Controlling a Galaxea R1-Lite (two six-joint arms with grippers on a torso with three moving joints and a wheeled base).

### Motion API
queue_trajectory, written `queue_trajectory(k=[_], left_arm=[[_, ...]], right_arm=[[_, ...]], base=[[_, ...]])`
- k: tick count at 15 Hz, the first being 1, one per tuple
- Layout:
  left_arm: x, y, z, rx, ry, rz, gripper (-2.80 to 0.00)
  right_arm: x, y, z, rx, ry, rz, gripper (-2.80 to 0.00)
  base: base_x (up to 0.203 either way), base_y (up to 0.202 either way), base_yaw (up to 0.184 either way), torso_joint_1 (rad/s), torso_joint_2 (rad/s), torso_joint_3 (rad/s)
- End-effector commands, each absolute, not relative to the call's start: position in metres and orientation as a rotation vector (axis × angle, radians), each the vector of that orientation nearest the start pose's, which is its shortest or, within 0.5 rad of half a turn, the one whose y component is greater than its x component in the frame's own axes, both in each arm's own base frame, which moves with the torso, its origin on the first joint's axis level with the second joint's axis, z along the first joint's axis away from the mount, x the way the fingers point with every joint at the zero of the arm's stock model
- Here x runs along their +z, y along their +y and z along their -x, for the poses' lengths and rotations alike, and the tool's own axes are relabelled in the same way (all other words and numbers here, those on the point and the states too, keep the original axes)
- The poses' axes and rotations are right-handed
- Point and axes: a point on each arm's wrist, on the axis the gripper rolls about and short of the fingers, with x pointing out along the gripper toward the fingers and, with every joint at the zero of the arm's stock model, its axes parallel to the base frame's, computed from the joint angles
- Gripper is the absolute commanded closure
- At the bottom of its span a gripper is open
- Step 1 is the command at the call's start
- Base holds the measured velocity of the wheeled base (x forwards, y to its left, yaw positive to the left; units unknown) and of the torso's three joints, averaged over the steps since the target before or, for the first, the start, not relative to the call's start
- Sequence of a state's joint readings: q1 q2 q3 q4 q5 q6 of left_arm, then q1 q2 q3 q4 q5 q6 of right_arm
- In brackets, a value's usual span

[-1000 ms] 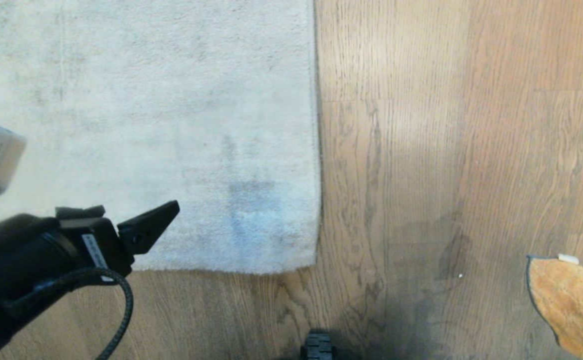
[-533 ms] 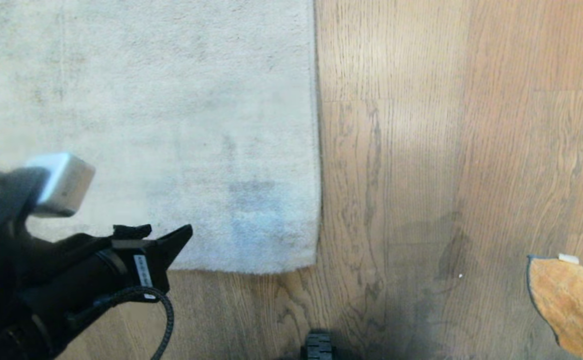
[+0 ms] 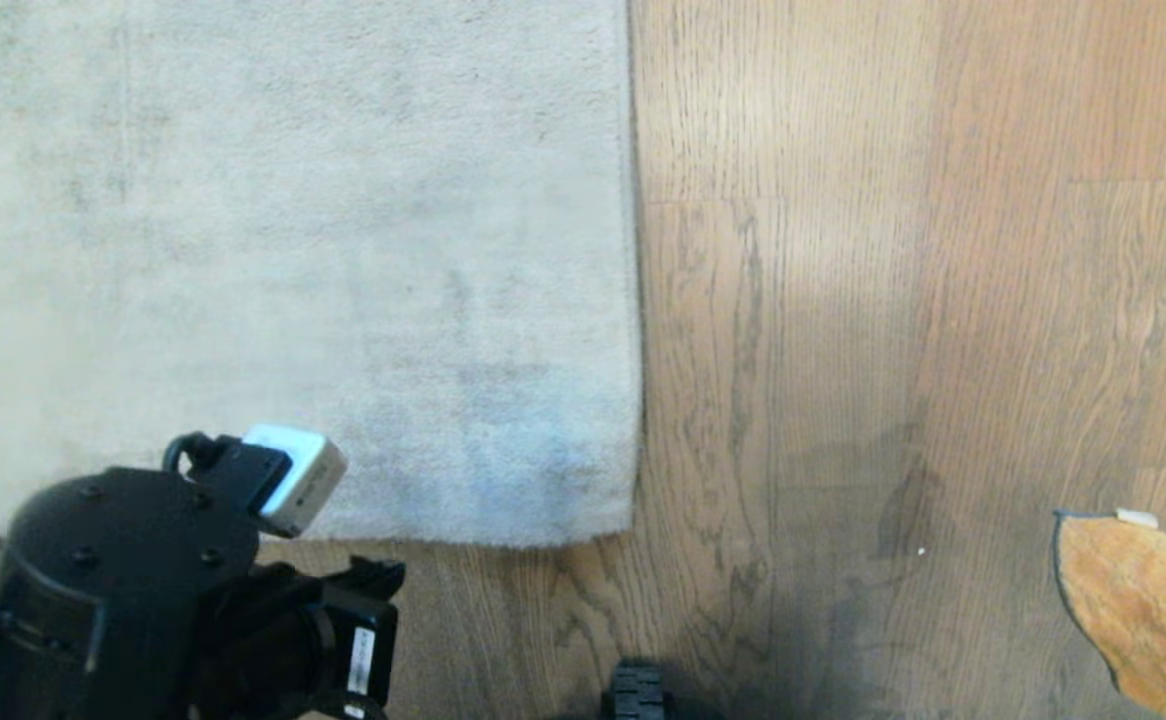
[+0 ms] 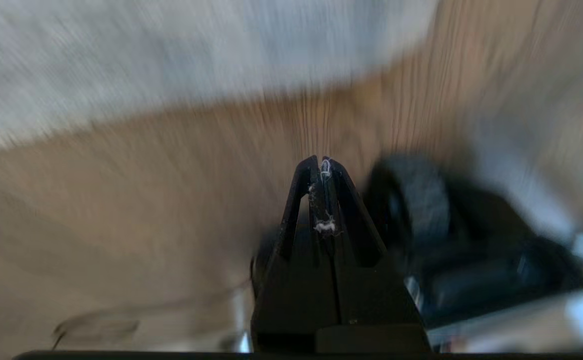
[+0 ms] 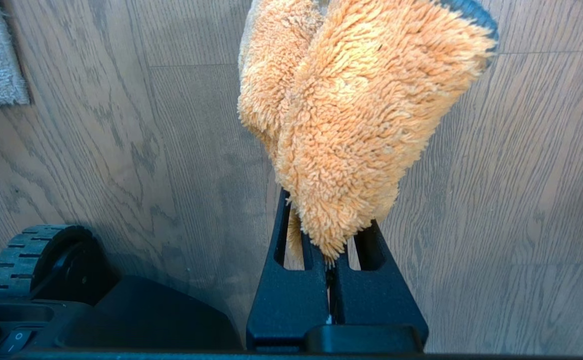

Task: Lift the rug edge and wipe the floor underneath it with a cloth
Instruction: Lay down the carpet, then put down the rag

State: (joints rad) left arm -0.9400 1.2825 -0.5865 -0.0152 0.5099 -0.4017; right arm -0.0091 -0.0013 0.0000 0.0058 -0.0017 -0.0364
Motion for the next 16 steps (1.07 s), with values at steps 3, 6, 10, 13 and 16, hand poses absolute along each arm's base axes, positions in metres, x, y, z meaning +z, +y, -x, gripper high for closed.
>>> queue_trajectory(k=[3,6,10,13,16], left_arm=[[0.145,-0.138,-0.116,-0.303,0.744,-0.163,0.0],[0.119,-0.146,-0.13,-0.258,0.858,-0.235,0.0],[0.089,-0.149,-0.153,-0.166,0.98,-0.287,0.0],[0.075,-0.152,-0.171,-0.117,1.009,-0.283,0.0],[0.07,-0.159,-0.191,-0.103,0.955,-0.219,0.0]], right_arm=[[0.075,0.0,0.023,-0.011,0.006,0.037,0.0],[0.075,0.0,0.023,-0.011,0.006,0.037,0.0],[0.075,0.0,0.023,-0.011,0.006,0.037,0.0],[0.075,0.0,0.023,-0.011,0.006,0.037,0.0],[0.075,0.0,0.023,-0.011,0.006,0.037,0.0]], base=[[0.0,0.0,0.0,0.0,0.0,0.0],[0.0,0.0,0.0,0.0,0.0,0.0],[0.0,0.0,0.0,0.0,0.0,0.0],[0.0,0.0,0.0,0.0,0.0,0.0],[0.0,0.0,0.0,0.0,0.0,0.0]])
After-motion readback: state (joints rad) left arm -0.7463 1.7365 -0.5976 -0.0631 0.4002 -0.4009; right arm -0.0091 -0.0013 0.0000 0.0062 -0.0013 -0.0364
